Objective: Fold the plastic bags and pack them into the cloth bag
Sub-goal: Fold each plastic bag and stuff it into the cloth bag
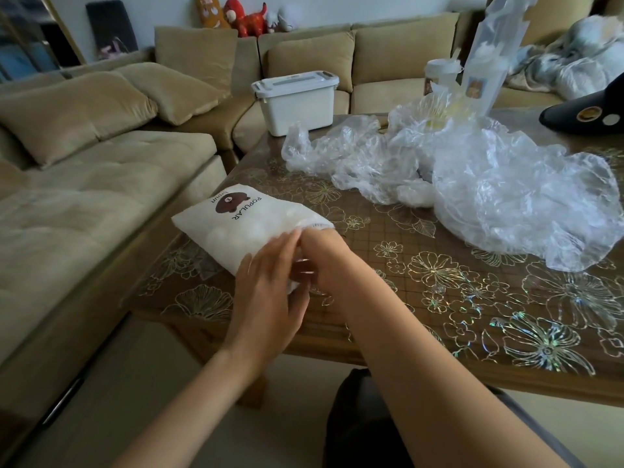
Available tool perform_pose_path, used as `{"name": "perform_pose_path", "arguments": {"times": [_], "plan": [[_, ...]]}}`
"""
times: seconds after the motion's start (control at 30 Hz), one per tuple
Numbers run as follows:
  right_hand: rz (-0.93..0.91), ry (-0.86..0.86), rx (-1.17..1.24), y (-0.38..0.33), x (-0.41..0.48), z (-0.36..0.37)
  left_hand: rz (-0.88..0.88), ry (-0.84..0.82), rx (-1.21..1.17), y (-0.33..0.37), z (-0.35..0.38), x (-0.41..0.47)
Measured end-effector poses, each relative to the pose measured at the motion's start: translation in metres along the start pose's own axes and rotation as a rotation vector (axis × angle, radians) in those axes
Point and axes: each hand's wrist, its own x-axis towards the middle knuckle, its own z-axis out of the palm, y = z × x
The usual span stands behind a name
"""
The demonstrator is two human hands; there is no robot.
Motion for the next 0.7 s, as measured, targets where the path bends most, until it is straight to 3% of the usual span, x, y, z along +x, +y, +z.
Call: {"name": "perform_pose_path", "arguments": {"times": [0.1,0.27,0.4,0.47,0.57,0.63,0.7], "plan": [[-0.108,0.103,-0.228,-0.001,0.003,-0.010,-0.077,-0.170,0.055,-0.012,0.016,0.005],[-0.238,0.201,-0.403,-0.002,-0.004,-0.058,-0.084,-0.253,-0.056,-0.029,0.024,0.031],[-0.577,0.505,-1.123,0.006,-0.013,-0.101,-0.174,-0.287,-0.059,-0.048,0.027,0.058],[-0.645,0.653,-1.144,0.010,-0.018,-0.129,-0.231,-0.286,-0.025,-0.045,0.034,0.070],[-0.591,0.872,-1.174,0.014,-0.029,-0.176,-0.204,-0.211,0.137,-0.031,0.047,0.076],[-0.472,0.798,-1.298,0.020,-0.032,-0.194,-0.193,-0.038,0.194,-0.024,0.044,0.070],[-0.377,0.650,-1.428,0.030,-0.032,-0.202,-0.063,0.072,0.219,-0.013,0.043,0.061]]}}
